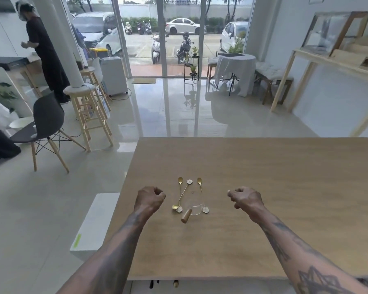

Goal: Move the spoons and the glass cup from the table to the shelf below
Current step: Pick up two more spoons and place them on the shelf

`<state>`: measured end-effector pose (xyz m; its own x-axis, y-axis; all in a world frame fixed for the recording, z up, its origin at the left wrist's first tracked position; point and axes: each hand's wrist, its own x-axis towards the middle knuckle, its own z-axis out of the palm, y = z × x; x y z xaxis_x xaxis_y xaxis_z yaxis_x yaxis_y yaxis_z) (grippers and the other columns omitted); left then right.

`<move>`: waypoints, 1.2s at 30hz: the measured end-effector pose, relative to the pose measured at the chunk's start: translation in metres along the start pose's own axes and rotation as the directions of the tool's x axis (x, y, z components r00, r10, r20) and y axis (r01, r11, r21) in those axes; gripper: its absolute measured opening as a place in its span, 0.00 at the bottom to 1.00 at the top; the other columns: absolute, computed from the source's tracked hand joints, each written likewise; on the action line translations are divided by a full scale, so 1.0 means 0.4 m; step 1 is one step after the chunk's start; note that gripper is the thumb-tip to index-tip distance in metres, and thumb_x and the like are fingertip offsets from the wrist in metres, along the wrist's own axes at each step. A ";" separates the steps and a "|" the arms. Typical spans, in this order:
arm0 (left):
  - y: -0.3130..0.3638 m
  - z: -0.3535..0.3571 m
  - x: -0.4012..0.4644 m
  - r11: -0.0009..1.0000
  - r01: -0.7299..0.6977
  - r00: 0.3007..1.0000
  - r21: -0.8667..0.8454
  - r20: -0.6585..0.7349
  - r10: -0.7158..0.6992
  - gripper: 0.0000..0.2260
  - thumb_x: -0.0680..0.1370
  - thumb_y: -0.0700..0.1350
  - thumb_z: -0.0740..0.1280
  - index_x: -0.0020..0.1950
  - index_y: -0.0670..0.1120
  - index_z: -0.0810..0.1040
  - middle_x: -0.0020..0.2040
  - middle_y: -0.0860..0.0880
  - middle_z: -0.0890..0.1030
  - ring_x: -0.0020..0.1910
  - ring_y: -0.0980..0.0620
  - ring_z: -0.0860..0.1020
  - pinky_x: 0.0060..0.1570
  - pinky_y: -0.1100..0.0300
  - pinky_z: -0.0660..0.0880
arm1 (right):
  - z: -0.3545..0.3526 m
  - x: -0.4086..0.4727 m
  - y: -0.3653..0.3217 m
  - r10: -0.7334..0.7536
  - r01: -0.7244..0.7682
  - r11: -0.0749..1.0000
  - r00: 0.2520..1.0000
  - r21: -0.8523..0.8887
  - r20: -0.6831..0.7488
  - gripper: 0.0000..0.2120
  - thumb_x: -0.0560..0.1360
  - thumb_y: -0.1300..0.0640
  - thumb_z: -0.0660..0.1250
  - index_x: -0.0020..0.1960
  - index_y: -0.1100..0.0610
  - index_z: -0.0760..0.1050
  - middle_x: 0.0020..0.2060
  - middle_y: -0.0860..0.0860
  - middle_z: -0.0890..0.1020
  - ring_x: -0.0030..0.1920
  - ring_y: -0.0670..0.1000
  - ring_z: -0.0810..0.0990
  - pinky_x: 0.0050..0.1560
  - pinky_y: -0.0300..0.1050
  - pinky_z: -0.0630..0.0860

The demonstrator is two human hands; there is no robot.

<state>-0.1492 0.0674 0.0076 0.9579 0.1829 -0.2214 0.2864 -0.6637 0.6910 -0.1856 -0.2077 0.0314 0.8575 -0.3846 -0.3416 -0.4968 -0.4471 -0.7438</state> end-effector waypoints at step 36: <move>0.052 0.052 0.210 0.999 0.033 0.979 0.011 0.202 -0.035 0.09 0.74 0.46 0.71 0.41 0.41 0.84 0.39 0.44 0.85 0.40 0.47 0.84 0.45 0.52 0.84 | 0.127 0.208 -0.107 0.052 -0.030 0.983 0.991 -0.179 0.121 0.06 0.74 0.57 0.70 0.44 0.61 0.81 0.39 0.56 0.79 0.40 0.53 0.77 0.41 0.46 0.74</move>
<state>-0.0632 0.0537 -0.0110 0.9234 0.0555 -0.3798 0.3179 -0.6651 0.6758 -0.0863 -0.1797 0.0057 0.8402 -0.3066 -0.4473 -0.5382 -0.5726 -0.6185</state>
